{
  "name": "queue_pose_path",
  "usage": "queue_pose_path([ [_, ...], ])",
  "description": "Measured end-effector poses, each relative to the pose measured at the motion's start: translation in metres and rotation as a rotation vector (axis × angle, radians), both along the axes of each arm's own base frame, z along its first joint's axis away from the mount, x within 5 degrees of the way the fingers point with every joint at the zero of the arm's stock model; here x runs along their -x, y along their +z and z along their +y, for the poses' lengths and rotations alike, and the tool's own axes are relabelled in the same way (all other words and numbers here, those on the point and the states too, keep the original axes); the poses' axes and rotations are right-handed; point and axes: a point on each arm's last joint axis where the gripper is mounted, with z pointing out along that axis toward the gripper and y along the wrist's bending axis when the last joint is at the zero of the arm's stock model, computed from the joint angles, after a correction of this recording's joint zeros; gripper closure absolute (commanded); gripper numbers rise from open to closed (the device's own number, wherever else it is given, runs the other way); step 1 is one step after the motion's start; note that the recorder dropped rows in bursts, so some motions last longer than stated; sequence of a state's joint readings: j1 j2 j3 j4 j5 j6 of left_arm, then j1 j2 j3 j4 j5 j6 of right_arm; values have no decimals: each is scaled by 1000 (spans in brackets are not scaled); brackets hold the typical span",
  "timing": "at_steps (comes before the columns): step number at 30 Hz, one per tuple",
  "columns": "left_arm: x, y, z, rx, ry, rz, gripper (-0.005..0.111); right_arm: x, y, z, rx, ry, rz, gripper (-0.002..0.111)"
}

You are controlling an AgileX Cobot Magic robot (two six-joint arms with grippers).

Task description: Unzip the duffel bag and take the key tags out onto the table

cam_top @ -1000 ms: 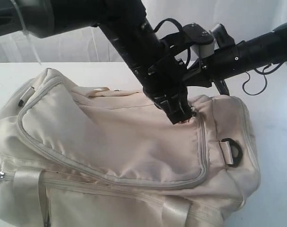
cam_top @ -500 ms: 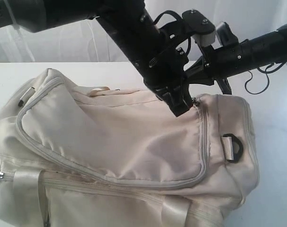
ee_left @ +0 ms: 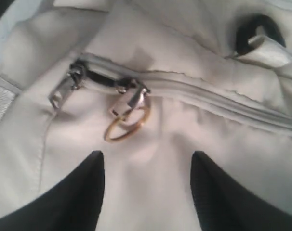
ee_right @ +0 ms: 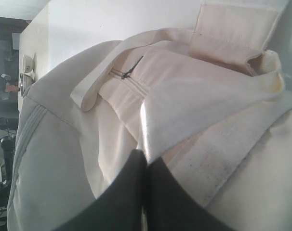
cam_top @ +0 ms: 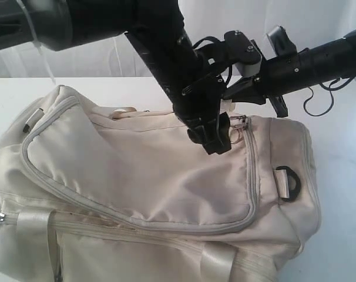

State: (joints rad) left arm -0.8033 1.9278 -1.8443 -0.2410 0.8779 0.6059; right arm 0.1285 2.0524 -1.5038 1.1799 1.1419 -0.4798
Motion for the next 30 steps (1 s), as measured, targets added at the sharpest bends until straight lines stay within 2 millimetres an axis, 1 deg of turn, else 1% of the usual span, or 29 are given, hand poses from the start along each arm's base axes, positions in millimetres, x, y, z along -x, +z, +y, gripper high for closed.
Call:
queue_pose_path([
  [1,-2,-1,-2,11,7,-14,42,0,0,0,0,0,0,108],
  [2,-7,-4,-4,22,18,-41,41,0,0,0,0,0,0,108],
  [5,-13,-13,-8,22,28,-61,41,0,0,0,-1,0,0,108],
  [6,-15,-19,-10,14,29,-54,43,0,0,0,-1,0,0,108],
  [7,-16,-24,-12,7,30,-48,46,0,0,0,-1,0,0,108],
  [8,-17,-27,-13,2,30,-43,56,0,0,0,-1,0,0,108],
  [9,-18,-29,-13,-1,29,-40,61,0,0,0,-2,-1,0,108],
  [13,-18,-29,-13,-1,29,-40,83,0,0,0,-3,-1,0,108],
  [17,-15,-23,-12,17,31,-40,100,0,0,0,-2,-3,-1,108],
  [18,-15,-20,-12,23,31,-42,105,0,0,0,-2,-3,-1,108],
  [19,-14,-18,-11,29,31,-41,107,0,0,0,-2,-3,-1,108],
  [24,-9,-4,-7,53,32,-56,107,0,0,0,-4,-3,-2,108],
  [30,-2,18,0,92,32,-87,107,0,0,0,-4,-3,-2,108],
])
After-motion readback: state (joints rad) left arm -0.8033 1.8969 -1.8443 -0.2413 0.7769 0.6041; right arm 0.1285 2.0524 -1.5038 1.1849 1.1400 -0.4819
